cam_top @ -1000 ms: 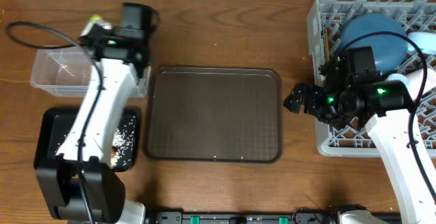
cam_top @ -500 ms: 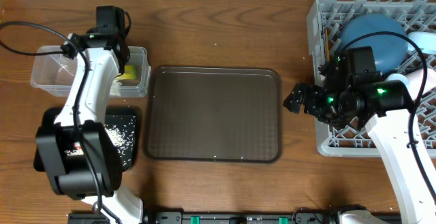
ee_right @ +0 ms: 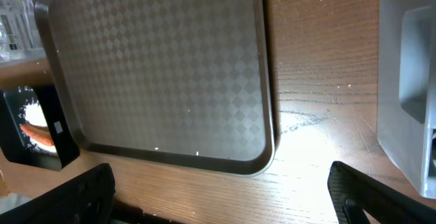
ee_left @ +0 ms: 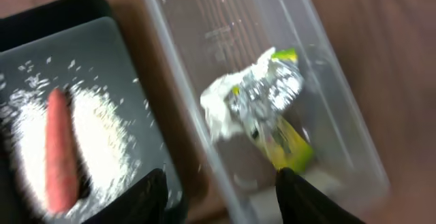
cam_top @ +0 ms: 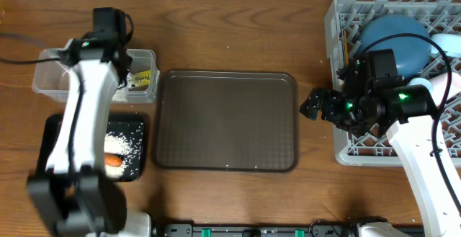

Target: Sort waste into correct bins and load items into the dishwasher rack

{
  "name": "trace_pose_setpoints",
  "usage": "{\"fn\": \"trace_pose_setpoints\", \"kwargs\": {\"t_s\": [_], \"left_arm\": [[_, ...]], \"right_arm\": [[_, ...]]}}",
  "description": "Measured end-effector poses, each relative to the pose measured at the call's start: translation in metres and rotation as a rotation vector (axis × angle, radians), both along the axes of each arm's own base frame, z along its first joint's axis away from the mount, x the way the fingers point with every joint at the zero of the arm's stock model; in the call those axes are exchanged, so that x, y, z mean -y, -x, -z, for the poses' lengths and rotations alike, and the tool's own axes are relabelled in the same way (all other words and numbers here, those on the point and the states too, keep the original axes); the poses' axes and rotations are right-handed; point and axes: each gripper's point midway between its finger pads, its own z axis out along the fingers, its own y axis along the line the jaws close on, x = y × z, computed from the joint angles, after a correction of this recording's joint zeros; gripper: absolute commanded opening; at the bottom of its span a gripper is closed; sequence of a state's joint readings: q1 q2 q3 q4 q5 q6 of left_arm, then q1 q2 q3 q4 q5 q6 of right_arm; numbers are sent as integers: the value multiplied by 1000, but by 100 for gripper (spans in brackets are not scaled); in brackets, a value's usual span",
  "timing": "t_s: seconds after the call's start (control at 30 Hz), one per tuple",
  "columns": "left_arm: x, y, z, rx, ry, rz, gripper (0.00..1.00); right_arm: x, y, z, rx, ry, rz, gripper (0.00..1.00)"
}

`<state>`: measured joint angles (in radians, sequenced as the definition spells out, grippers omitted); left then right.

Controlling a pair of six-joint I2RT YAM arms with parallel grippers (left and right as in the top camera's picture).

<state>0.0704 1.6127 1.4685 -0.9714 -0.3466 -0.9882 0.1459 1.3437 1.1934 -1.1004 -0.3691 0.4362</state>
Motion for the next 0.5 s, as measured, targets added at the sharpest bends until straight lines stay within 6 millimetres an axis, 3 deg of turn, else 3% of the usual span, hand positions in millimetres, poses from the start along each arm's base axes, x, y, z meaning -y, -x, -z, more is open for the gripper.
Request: {"fn": "trace_pose_setpoints", "kwargs": {"t_s": [0.17, 0.5], "left_arm": [[18, 43, -36, 29, 82, 36, 55], [45, 119, -57, -46, 205, 77, 56]], "right_arm": [[0, 0, 0, 0, 0, 0, 99], [0, 0, 0, 0, 0, 0, 99]]}}
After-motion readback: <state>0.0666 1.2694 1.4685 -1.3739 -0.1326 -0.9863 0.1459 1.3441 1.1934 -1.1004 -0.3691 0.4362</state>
